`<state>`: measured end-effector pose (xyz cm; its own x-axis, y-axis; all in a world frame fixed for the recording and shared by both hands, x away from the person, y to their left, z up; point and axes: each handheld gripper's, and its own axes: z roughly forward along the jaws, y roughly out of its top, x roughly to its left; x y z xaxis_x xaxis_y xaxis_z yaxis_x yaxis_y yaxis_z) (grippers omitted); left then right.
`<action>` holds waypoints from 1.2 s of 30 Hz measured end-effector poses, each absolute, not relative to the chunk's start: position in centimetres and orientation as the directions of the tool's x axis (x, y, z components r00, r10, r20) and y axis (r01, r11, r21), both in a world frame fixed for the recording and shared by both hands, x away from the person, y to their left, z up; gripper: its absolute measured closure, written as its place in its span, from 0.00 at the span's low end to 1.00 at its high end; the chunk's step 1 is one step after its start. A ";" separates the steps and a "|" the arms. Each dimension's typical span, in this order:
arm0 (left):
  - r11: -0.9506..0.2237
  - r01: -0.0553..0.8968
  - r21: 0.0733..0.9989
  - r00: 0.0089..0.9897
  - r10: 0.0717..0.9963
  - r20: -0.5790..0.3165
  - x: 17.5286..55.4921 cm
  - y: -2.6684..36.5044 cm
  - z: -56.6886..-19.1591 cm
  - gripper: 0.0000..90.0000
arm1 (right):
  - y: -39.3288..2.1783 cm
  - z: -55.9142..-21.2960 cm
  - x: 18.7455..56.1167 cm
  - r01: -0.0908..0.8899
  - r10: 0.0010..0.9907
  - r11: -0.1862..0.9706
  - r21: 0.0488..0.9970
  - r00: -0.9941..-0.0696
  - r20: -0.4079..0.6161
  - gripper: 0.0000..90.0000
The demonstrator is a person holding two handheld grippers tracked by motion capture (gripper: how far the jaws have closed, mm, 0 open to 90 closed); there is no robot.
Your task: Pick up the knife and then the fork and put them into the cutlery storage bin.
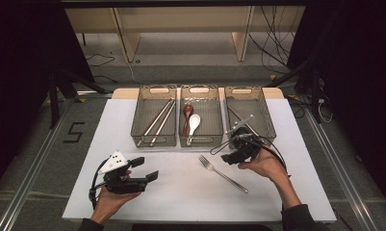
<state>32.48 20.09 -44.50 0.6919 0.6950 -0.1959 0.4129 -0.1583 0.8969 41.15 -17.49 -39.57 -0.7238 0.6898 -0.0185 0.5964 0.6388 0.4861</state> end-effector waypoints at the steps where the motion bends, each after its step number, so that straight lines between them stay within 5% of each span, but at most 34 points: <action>1: -0.158 0.412 0.897 0.692 0.695 -0.195 32.5 20.1 -44.5 0.23 | -17.4 -39.8 41.1 0.598 0.686 0.643 0.480 -0.727 -0.014 0.38; 18: -0.157 0.407 0.900 0.691 0.697 -0.191 32.5 20.1 -44.5 0.22 | -15.9 -42.7 40.2 0.590 0.642 0.709 0.386 -0.767 -0.007 0.44; 36: -0.159 0.407 0.899 0.692 0.697 -0.190 32.5 20.1 -44.5 0.22 | -15.3 -44.5 39.9 0.593 0.620 0.744 0.307 -0.784 0.011 0.67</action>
<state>32.47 20.10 -44.50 0.6916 0.6968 -0.1898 0.4070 -0.1589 0.8995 39.95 -15.27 -44.46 -0.7844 0.6202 0.0105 0.5927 0.7445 0.3072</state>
